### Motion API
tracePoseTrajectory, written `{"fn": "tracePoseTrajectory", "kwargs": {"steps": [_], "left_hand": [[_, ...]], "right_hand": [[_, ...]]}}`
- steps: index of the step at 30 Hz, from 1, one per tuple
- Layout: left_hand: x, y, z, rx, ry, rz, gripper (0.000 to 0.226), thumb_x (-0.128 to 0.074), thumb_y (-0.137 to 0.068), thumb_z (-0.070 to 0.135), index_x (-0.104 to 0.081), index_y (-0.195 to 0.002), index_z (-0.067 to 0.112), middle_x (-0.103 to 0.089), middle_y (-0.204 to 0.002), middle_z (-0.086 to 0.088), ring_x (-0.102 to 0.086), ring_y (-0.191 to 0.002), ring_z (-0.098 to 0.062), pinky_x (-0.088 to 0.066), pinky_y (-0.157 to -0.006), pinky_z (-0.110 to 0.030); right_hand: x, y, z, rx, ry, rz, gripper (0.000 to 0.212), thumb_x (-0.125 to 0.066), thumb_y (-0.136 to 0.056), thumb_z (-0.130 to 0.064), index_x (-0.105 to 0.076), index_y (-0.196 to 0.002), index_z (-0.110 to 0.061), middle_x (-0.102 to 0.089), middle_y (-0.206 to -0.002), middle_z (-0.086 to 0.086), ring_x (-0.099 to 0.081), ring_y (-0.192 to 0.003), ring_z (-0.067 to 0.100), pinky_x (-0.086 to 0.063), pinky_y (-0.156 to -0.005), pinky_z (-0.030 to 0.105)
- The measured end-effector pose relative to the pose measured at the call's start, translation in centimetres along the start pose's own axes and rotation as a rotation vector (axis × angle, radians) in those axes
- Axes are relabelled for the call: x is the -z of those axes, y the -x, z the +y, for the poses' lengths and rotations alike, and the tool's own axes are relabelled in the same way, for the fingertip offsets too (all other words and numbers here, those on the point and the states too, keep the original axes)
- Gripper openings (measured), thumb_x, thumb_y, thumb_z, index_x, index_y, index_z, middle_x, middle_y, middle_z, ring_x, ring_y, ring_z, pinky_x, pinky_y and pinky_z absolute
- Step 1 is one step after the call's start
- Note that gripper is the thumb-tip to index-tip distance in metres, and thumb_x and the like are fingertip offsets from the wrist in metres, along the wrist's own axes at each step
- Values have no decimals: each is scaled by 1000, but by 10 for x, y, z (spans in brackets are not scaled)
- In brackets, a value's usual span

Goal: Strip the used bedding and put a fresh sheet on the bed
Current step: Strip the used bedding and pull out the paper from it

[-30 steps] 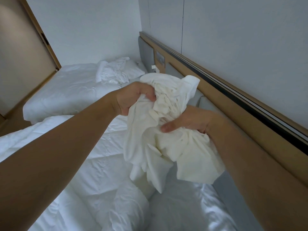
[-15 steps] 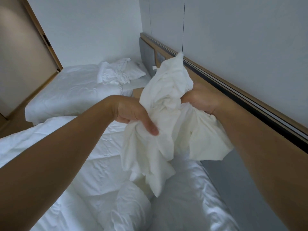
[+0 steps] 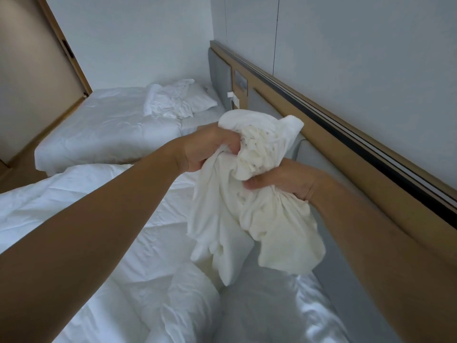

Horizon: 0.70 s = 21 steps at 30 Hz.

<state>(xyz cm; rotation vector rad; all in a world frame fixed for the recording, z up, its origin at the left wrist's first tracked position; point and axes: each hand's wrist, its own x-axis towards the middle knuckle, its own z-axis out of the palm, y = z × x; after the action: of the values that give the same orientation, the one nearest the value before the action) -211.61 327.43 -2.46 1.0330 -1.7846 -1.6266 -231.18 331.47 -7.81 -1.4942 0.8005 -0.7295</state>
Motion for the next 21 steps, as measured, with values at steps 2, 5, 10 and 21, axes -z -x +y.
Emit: {"fn": "tracePoseTrajectory", "kwargs": {"steps": [2,5,10,21], "left_hand": [[-4,-4,1,-42,-91,103,48,-62,-65,13,-69,-112,15,-74,-107,-3,-68,-106,-24,-56,-92,-37],[-8,-9,-4,-74,-408,497,50,-79,-65,34,-64,-110,17,-69,-107,3,-64,-101,-15,-54,-91,-34],[-72,22,-60,-593,-518,1049,33,-71,-76,24,-38,-75,30,-38,-60,14,-43,-53,-5,-33,-53,-11],[-93,-3,-98,-275,-425,1099,24,-59,-88,48,-44,-90,30,-59,-75,9,-59,-63,-8,-52,-60,-35]], "right_hand": [[4,-1,1,29,-96,53,42,-76,-71,-14,-65,-107,-31,-75,-97,-20,-71,-92,-2,-54,-69,12],[12,-6,1,63,-56,175,33,-74,-81,-7,-70,-104,-30,-76,-99,-14,-71,-95,4,-58,-77,21],[26,-7,-4,85,-38,332,29,-71,-88,-9,-71,-113,-25,-75,-112,-5,-70,-107,16,-54,-95,40],[24,6,-22,46,36,300,24,-71,-89,-10,-71,-96,-33,-76,-92,-20,-72,-84,-2,-54,-63,12]]}}
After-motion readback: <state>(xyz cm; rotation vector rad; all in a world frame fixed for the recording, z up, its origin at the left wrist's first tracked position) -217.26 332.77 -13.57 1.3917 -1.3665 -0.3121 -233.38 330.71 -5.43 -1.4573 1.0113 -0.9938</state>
